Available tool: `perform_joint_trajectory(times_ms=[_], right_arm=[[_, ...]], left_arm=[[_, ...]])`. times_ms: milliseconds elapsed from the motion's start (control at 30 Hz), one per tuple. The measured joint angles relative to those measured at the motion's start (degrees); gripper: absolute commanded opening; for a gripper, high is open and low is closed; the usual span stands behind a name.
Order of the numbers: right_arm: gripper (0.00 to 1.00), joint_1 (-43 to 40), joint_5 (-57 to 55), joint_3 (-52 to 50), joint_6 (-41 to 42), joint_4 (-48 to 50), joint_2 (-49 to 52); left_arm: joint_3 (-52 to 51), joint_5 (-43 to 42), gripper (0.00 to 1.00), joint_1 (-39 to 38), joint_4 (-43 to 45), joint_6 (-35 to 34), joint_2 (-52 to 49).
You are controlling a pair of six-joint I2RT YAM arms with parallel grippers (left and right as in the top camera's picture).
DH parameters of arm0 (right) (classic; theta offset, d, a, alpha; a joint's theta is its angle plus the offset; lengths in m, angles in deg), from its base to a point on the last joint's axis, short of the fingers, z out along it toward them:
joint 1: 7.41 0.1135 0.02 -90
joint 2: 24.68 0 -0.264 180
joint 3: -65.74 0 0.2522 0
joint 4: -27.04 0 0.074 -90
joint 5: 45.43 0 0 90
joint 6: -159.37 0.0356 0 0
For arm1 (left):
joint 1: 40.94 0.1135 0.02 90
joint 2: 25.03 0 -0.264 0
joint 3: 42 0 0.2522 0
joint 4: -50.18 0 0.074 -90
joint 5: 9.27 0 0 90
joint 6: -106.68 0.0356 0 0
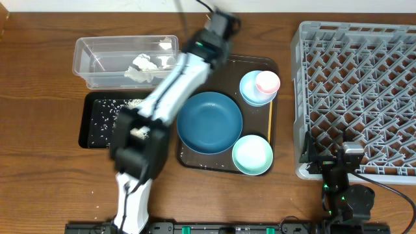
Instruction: Sort waste into correct bins and load items into the dishwasher rack
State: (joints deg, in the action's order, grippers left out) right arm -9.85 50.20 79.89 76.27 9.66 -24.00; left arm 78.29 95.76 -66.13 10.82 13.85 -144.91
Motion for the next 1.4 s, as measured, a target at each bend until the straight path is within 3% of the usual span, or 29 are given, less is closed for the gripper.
perform_joint_trajectory(times_ms=[200,367,467,533,600,667,1000,1300,1367,1400], right_arm=[[0.99,0.0,0.0,0.0,0.0,0.0,0.0],[0.99,0.0,0.0,0.0,0.0,0.0,0.0],[0.99,0.0,0.0,0.0,0.0,0.0,0.0],[0.99,0.0,0.0,0.0,0.0,0.0,0.0],[0.99,0.0,0.0,0.0,0.0,0.0,0.0],[0.99,0.0,0.0,0.0,0.0,0.0,0.0],[0.99,0.0,0.0,0.0,0.0,0.0,0.0],[0.99,0.0,0.0,0.0,0.0,0.0,0.0],[0.99,0.0,0.0,0.0,0.0,0.0,0.0],[0.99,0.0,0.0,0.0,0.0,0.0,0.0]], left_arm=[[1.2,0.3,0.06,10.3,-5.6,-15.9,10.1],[1.1,0.5,0.07,18.8,-14.7,-32.6,8.2],[0.6,-0.1,0.09,21.7,-15.8,-40.0,5.4],[0.3,-1.0,0.17,23.0,-15.5,-43.3,3.6],[-0.1,-2.1,0.46,23.8,-15.0,-45.5,2.2],[-0.1,-3.0,0.54,24.3,-14.5,-46.7,1.4],[-0.2,-5.1,0.62,24.4,-15.5,-48.9,2.6],[-0.3,-5.1,0.62,28.9,-24.6,-46.6,17.6],[-0.3,-4.5,0.75,32.9,-26.8,-46.4,20.7],[-0.3,-4.2,0.75,34.8,-27.7,-46.4,21.6]])
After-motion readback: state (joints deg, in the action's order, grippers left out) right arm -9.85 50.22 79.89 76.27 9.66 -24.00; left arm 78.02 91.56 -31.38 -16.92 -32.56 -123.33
